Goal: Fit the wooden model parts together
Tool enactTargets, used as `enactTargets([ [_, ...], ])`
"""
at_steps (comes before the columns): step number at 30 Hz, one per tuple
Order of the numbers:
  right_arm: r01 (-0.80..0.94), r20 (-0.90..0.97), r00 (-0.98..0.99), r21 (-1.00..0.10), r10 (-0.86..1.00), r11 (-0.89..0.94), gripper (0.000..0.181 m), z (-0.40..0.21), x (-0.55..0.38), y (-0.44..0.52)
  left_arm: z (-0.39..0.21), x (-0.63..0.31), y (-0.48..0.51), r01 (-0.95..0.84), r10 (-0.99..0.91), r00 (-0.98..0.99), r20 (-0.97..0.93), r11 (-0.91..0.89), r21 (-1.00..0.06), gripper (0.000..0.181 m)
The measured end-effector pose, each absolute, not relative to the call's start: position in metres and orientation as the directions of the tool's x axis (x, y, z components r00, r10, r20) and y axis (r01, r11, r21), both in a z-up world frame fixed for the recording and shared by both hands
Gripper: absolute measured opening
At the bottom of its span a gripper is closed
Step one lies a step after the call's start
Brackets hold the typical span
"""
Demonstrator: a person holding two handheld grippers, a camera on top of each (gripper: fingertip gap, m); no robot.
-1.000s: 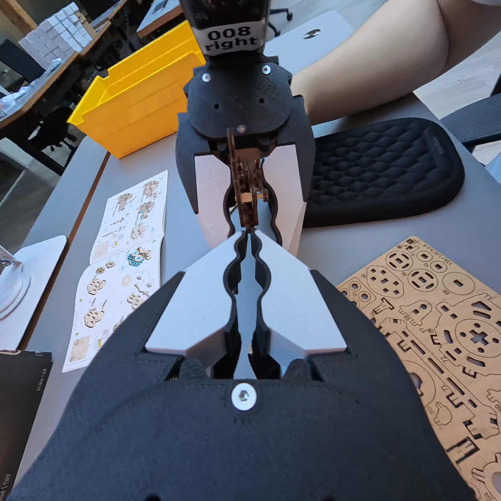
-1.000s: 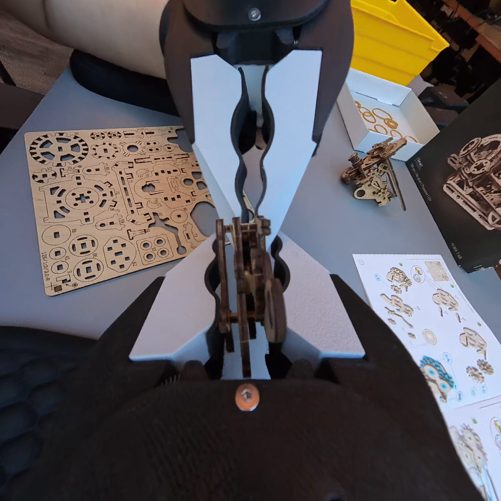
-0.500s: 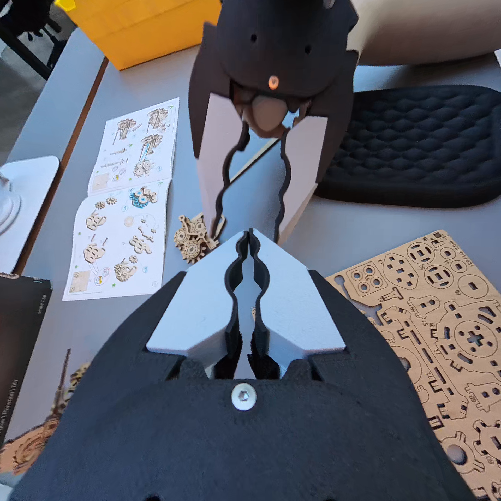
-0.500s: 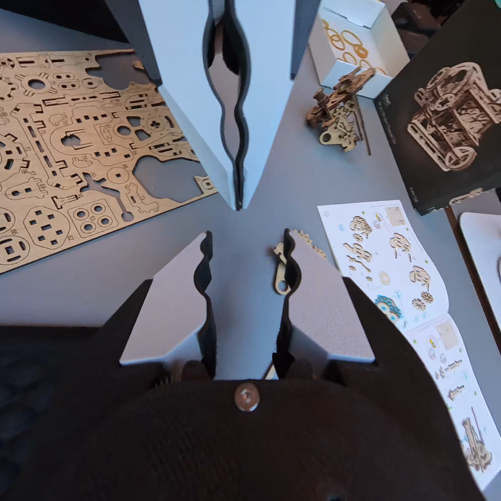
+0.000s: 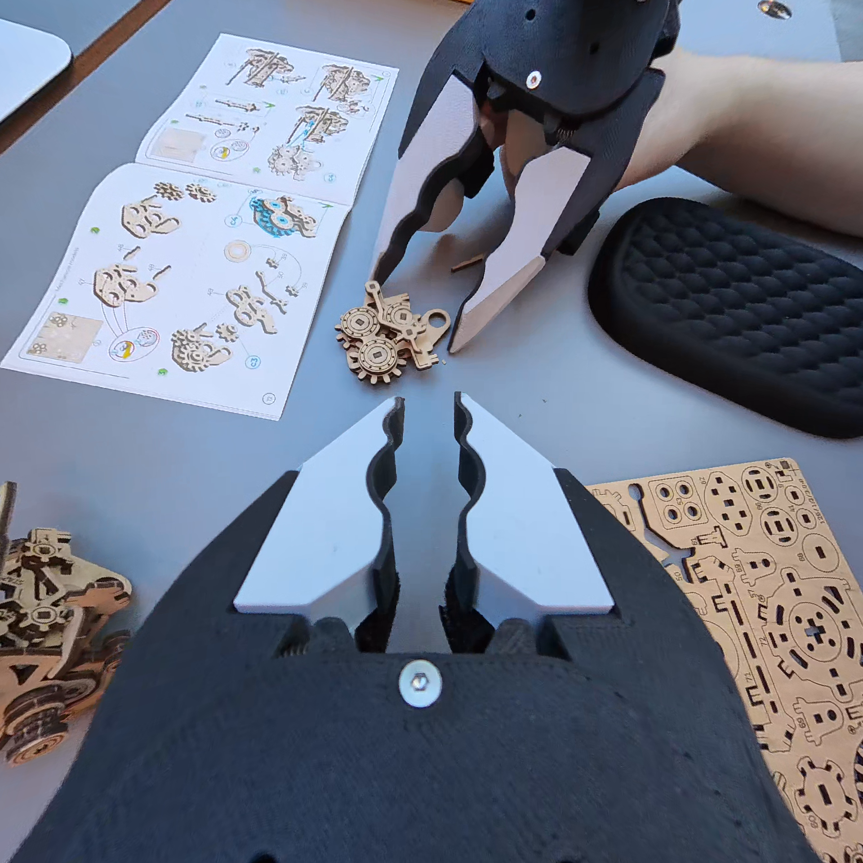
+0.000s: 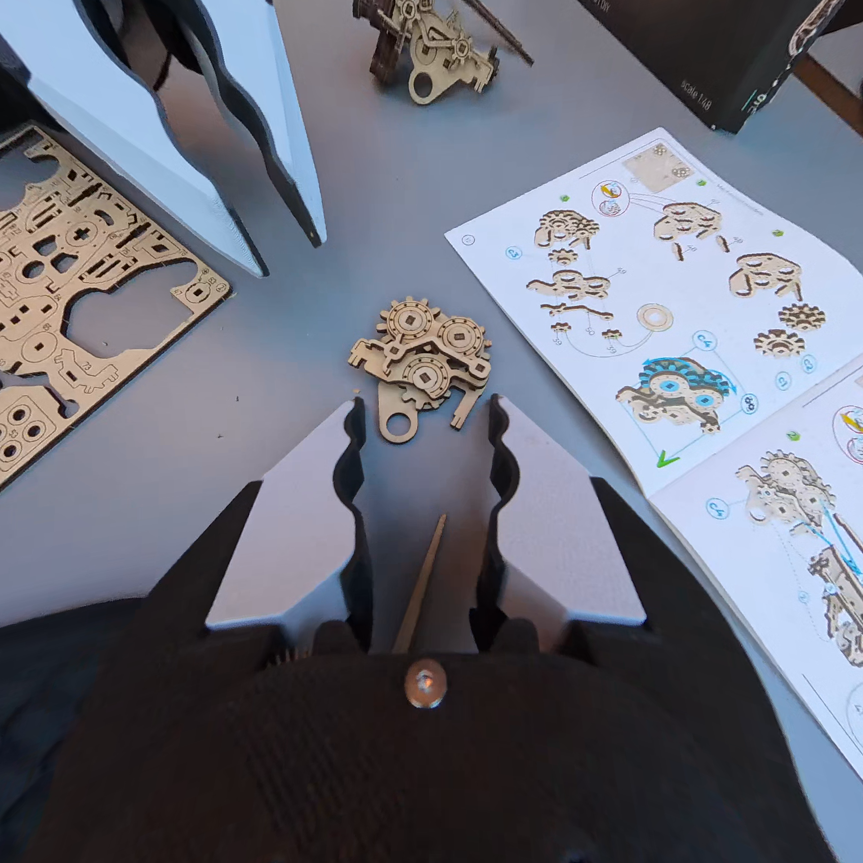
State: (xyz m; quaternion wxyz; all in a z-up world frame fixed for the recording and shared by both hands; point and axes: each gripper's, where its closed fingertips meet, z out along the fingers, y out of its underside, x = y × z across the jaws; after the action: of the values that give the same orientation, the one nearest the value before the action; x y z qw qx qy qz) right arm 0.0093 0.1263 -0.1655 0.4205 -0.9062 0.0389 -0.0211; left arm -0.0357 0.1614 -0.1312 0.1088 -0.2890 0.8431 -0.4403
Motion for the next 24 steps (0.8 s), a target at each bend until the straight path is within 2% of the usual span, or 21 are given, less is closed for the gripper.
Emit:
enactTargets([
  [1, -0.057, 0.000, 0.996, -0.767, -0.089, -0.640, 0.041, -0.165, 0.009, 0.127, -0.133, -0.036, 0.162, -0.399, -0.584, -0.808, 0.077, 0.446, -0.801, 0.019],
  [7, 0.062, 0.136, 0.988, -0.796, -0.078, -0.602, 0.039, -0.154, 0.009, 0.131, -0.147, -0.029, 0.167, -0.472, -0.621, -0.771, 0.143, 0.405, -0.783, 0.026],
  [9, 0.136, 0.216, 0.973, -0.814, -0.078, -0.565, 0.039, -0.142, 0.007, 0.132, -0.143, -0.027, 0.167, -0.516, -0.622, -0.748, 0.233, 0.322, -0.794, 0.032],
  [12, 0.253, 0.336, 0.938, -0.827, -0.080, -0.503, 0.039, -0.120, 0.002, 0.133, -0.125, -0.023, 0.165, -0.570, -0.575, -0.715, 0.397, 0.152, -0.808, 0.051],
  [16, 0.400, 0.491, 0.862, -0.813, -0.127, -0.424, 0.039, -0.089, -0.006, 0.136, -0.100, -0.025, 0.159, -0.594, -0.444, -0.715, 0.539, -0.020, -0.804, 0.058],
  [20, 0.511, 0.585, 0.800, -0.782, -0.137, -0.356, 0.039, -0.070, -0.023, 0.142, -0.072, -0.035, 0.146, -0.591, -0.294, -0.741, 0.604, -0.143, -0.794, 0.050],
  [21, 0.528, 0.599, 0.791, -0.771, -0.126, -0.355, 0.039, -0.070, -0.027, 0.144, -0.069, -0.038, 0.144, -0.584, -0.276, -0.753, 0.598, -0.140, -0.800, 0.044],
  [23, 0.546, 0.620, 0.776, -0.751, -0.116, -0.371, 0.039, -0.073, -0.028, 0.146, -0.073, -0.044, 0.140, -0.558, -0.285, -0.781, 0.557, -0.086, -0.826, 0.018],
  [24, 0.549, 0.624, 0.774, -0.745, -0.106, -0.379, 0.039, -0.075, -0.028, 0.146, -0.075, -0.044, 0.139, -0.538, -0.305, -0.792, 0.529, -0.061, -0.841, 0.018],
])
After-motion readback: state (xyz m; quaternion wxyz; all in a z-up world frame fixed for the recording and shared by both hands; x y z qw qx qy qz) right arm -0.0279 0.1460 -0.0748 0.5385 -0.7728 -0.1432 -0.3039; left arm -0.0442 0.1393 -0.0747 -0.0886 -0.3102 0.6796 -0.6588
